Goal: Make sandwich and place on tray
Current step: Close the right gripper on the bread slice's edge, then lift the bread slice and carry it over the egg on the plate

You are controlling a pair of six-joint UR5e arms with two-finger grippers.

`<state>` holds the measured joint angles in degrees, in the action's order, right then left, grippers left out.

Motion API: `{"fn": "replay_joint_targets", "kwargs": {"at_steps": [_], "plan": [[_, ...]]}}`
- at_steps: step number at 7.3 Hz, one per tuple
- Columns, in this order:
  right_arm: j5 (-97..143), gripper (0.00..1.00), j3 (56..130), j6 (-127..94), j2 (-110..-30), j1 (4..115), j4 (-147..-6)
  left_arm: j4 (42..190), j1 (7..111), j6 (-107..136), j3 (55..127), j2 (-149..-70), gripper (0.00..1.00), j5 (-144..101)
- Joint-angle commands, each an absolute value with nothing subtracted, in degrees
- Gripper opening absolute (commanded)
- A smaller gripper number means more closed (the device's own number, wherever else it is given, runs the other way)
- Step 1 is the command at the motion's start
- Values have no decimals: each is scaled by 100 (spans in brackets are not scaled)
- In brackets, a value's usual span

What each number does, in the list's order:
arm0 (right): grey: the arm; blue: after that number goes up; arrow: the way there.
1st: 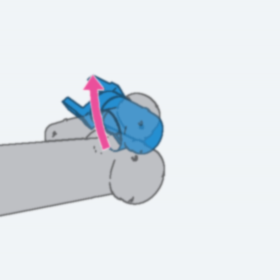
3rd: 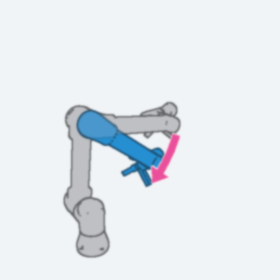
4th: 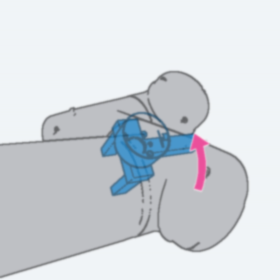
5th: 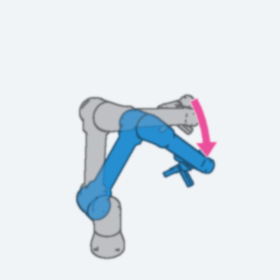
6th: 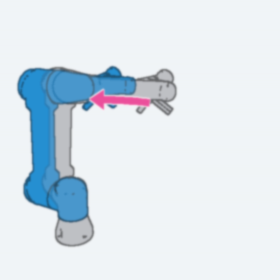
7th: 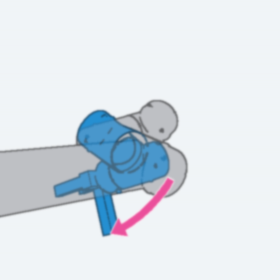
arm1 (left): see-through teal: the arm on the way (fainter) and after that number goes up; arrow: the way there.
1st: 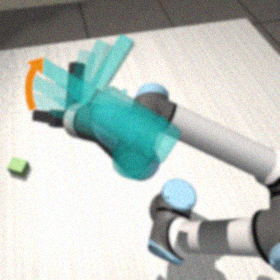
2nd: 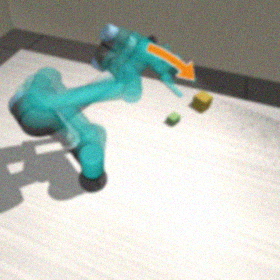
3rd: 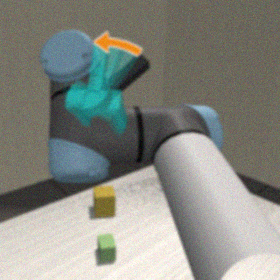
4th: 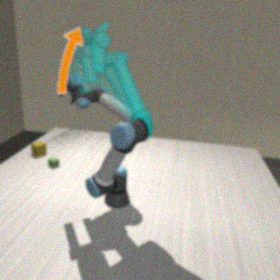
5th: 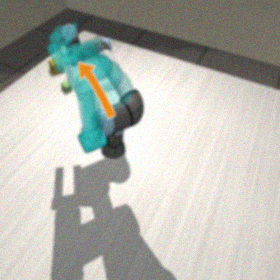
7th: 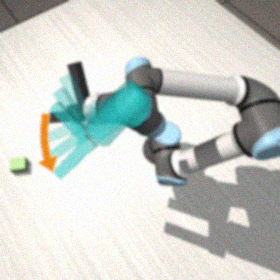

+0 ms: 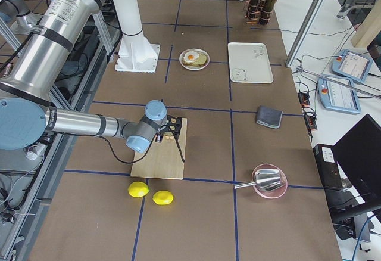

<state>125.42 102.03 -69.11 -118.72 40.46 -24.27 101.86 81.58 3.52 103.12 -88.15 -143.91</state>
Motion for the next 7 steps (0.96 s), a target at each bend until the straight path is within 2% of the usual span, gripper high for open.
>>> {"fn": "replay_joint_targets", "kwargs": {"at_steps": [1,2,4,6,7], "plan": [[12586,0,10221,-6926,-11883,4052,-2120,10187,8165,352,10318,-8807,100,-14396],[12795,0,10239,-6952,-11822,4208,-1840,10195,8165,343,10327,-8807,100,-14396],[13331,0,10248,-7643,-11043,4517,-1662,10195,8148,343,10354,-8815,100,-14396],[13710,0,10126,-8004,-9832,4510,-1862,10204,8165,334,10345,-8807,100,-14396],[13711,0,10169,-8007,-9252,4500,-2507,10213,8148,334,10345,-8815,100,-14396]]}}
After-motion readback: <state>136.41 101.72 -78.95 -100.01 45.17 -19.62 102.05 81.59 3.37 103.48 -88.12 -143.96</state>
